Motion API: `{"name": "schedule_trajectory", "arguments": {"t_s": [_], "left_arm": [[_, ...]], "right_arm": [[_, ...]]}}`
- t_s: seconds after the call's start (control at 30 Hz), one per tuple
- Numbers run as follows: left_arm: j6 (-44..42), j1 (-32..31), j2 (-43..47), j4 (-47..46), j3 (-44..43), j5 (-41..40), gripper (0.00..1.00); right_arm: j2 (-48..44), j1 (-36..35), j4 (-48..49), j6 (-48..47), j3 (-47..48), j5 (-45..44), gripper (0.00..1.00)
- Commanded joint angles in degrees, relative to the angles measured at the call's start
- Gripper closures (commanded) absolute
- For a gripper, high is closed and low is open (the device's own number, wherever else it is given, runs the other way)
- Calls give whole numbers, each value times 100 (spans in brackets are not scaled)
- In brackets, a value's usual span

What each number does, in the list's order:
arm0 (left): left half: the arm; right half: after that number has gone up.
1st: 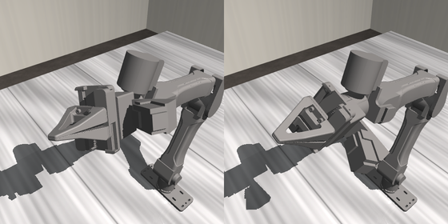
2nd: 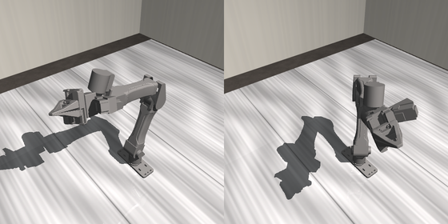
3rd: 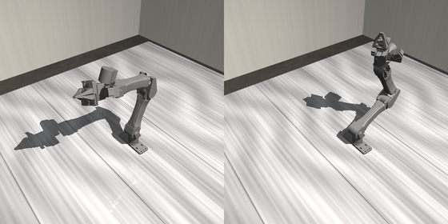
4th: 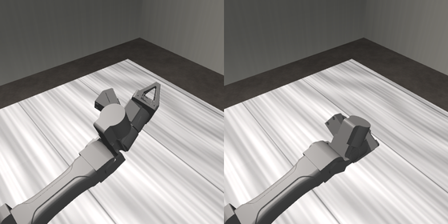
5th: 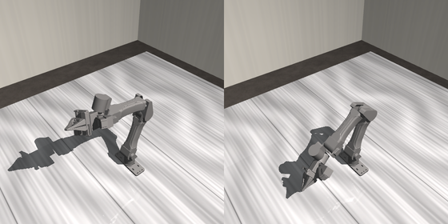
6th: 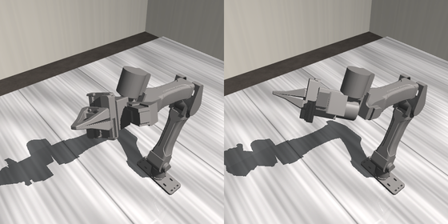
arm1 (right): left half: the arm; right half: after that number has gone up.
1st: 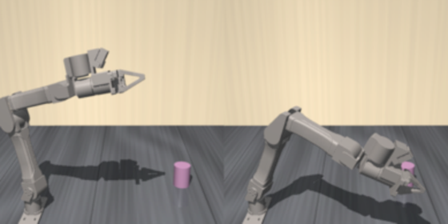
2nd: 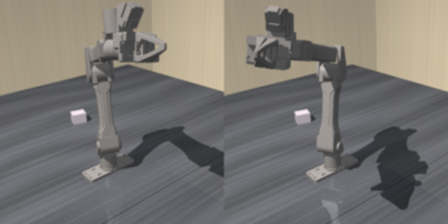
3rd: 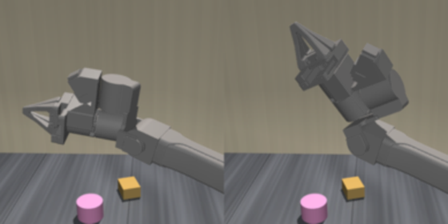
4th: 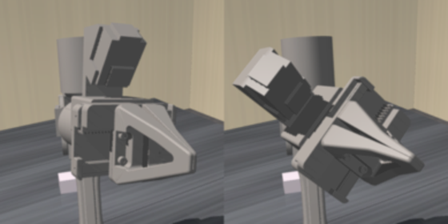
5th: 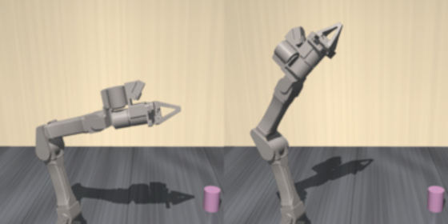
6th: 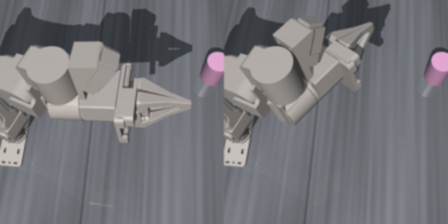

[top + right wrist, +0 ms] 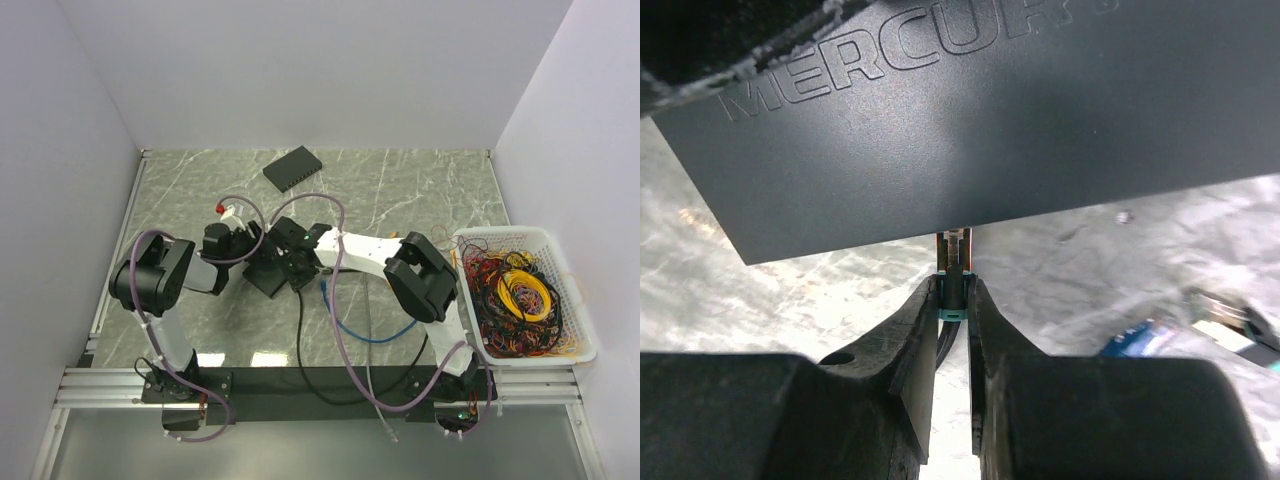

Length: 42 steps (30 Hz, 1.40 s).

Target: Insert the plug into the switch port

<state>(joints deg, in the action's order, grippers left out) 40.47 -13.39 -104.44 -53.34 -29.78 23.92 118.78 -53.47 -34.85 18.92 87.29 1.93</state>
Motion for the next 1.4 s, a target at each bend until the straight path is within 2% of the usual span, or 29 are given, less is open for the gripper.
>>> {"name": "schedule_trajectory", "arguments": {"t_s": [0.0, 0.7, 0.9, 1.03, 1.37], "left_arm": [[-136, -173, -190, 271, -45, 324, 44], [-364, -472, -849, 992, -660, 297, 50], [-443, -516, -990, 1194, -819, 315, 53], [-514, -551, -1016, 1265, -863, 315, 59], [-979, -841, -1096, 1915, -1293, 201, 66]], "right_arm": [[66, 30, 198, -151, 534, -746, 100], [479, -58, 541, -310, 1009, -1169, 100], [84, -67, 1076, -336, 738, -1327, 100], [-170, -67, 1436, -529, 562, -1494, 100], [13, -49, 1552, -986, 684, -916, 100]]}}
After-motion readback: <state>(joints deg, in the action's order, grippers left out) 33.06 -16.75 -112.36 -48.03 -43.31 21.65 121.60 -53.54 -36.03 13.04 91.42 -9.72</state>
